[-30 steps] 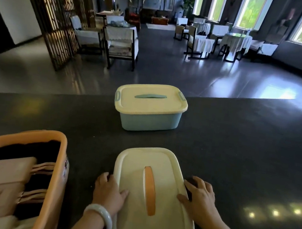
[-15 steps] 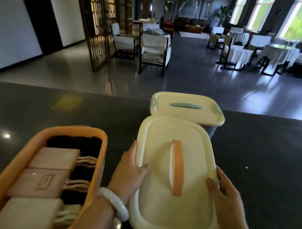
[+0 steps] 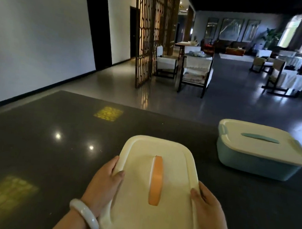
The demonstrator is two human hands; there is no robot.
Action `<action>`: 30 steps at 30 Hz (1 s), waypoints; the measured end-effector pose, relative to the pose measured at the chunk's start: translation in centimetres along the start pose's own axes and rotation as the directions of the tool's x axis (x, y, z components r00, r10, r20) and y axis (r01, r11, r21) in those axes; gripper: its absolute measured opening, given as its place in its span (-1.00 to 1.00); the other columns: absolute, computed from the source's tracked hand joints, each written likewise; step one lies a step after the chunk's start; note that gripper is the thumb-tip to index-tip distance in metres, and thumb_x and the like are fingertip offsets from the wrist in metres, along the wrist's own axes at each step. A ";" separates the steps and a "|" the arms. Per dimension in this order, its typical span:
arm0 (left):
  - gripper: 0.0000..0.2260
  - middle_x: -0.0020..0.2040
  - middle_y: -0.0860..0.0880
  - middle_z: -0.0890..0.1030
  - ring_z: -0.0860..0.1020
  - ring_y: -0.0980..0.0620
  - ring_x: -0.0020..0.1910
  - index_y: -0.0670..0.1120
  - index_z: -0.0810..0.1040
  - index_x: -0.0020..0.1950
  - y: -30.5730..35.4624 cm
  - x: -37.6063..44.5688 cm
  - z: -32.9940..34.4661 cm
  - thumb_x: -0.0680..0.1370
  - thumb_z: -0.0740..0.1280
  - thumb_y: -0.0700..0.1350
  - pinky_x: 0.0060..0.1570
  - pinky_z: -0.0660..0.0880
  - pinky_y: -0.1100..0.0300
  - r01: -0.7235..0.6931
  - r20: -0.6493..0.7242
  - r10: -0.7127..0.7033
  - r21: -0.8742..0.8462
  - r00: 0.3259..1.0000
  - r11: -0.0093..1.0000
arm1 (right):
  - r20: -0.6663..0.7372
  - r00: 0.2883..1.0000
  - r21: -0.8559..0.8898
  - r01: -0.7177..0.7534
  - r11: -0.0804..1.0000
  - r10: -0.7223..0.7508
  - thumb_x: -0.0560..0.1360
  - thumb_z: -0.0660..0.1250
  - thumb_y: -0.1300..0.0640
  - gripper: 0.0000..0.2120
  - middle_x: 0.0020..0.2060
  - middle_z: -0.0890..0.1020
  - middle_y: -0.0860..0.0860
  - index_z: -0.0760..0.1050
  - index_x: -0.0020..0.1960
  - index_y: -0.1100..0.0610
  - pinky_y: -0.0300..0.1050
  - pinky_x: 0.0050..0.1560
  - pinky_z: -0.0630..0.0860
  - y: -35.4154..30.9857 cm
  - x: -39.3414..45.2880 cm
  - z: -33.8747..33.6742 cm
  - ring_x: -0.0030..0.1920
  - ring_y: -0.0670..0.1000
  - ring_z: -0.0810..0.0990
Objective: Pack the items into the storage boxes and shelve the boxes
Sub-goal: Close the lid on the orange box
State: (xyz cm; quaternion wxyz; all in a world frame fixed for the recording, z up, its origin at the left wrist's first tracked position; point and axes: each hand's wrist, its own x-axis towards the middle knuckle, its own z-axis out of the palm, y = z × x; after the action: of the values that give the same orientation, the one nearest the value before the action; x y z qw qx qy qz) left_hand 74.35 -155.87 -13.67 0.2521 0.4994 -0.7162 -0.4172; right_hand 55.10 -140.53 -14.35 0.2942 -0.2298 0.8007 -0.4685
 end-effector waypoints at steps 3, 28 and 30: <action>-0.53 0.47 0.01 0.35 0.32 0.04 0.42 -0.02 0.25 0.52 -2.0 0.4 -0.3 0.61 0.24 -0.13 0.44 0.20 0.09 0.040 0.029 -0.039 -0.009 0.999 0.999 | 0.001 1.000 -0.061 -0.021 0.998 0.021 0.62 0.17 0.08 -0.52 0.43 0.35 0.04 0.18 0.51 0.09 0.04 0.39 0.24 0.3 -0.5 1.6 0.40 0.08 0.33; -0.44 0.56 0.16 -0.19 -0.31 0.19 0.46 0.14 -0.09 0.55 -5.5 1.8 -0.3 0.58 -0.10 0.26 0.43 -0.24 0.09 -0.581 0.471 0.393 0.368 0.789 0.726 | 0.154 0.950 -0.403 0.311 0.861 -0.271 0.35 0.16 -0.38 -0.36 0.33 0.12 -0.44 0.06 0.40 -0.43 0.04 0.31 0.34 -0.7 -6.1 2.8 0.32 -0.20 0.22; -0.42 0.56 0.15 -0.20 -0.35 0.15 0.47 0.13 -0.11 0.55 -6.0 1.9 0.0 0.57 -0.11 0.27 0.48 -0.24 0.06 -0.612 0.515 0.385 0.399 0.766 0.683 | 0.432 0.887 -0.527 0.397 0.752 -0.166 0.28 0.17 -0.51 -0.25 0.33 -0.11 -0.59 -0.15 0.35 -0.56 0.06 0.42 0.16 0.1 -7.3 3.2 0.42 -0.29 -0.01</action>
State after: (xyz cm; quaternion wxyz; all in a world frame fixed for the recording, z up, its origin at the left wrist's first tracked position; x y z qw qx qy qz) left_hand 76.70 -158.60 -18.89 0.0574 0.2368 -0.9492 -0.1991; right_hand 62.59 -137.77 -13.78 0.2714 -0.5124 0.7948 -0.1791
